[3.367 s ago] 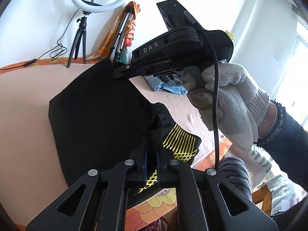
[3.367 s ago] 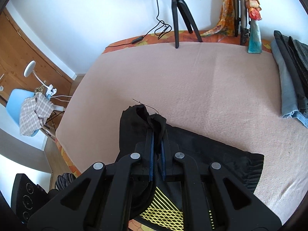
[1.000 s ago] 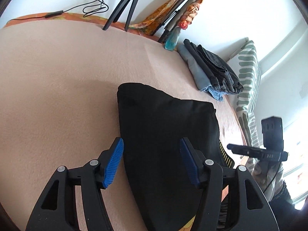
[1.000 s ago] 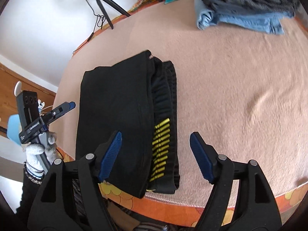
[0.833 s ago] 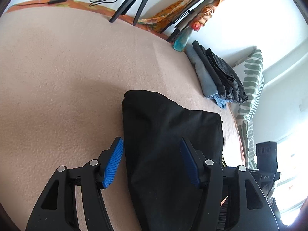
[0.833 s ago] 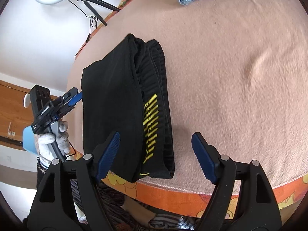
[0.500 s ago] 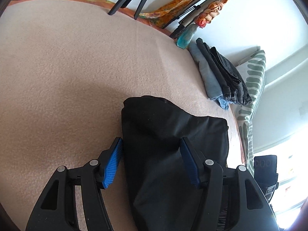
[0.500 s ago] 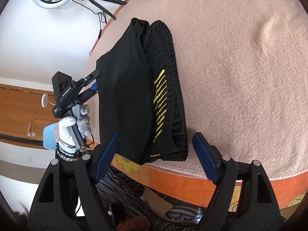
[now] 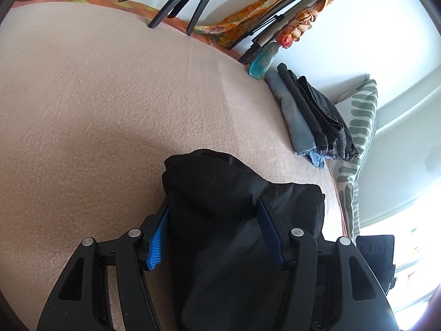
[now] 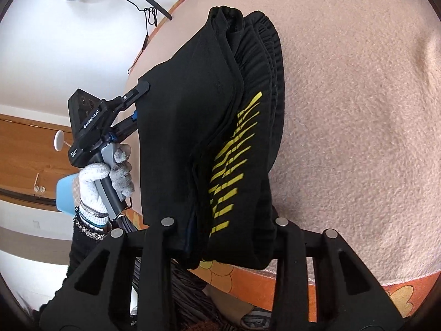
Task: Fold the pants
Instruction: 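Grasp the folded shorts with both grippers and lift them, then carry the shorts with both grippers and lower them onto the clothes stack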
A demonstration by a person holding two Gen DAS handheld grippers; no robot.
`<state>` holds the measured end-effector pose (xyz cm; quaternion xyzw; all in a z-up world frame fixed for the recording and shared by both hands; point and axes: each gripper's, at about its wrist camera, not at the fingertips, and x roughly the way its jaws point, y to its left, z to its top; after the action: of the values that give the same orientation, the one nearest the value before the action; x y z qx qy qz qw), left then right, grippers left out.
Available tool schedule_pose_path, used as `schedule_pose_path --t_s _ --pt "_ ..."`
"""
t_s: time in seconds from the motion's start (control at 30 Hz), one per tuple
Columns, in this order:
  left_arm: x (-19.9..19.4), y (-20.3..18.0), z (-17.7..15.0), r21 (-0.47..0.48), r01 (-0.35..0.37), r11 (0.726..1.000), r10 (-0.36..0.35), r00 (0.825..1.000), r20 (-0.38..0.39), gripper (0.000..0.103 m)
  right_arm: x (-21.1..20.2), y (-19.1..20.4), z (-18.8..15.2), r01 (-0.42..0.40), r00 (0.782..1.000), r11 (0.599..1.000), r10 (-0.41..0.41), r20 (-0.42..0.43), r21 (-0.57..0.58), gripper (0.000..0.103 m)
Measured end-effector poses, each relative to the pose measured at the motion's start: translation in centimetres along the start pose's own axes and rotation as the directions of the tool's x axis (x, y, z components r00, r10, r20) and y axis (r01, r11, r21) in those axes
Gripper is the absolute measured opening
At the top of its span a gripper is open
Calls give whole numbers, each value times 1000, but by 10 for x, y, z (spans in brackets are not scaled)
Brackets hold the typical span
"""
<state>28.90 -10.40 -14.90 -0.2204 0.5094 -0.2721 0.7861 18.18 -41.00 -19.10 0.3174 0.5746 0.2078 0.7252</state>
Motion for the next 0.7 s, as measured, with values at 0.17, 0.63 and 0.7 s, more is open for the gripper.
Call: schedule_pose_path --t_s 0.17,0.63,0.7 --pt "3 4 2 -17 -11 1000 11 1000 17 29 -1 11 -6 55 998 998 -54 25 -34 30" --pt "6 -2 11 -22 -75 997 76 996 39 45 -14 26 -20 145 989 985 -140 52 -98 17" --pt "7 3 13 -47 -41 998 43 998 46 44 -14 25 -21 144 989 985 -139 53 -98 17"
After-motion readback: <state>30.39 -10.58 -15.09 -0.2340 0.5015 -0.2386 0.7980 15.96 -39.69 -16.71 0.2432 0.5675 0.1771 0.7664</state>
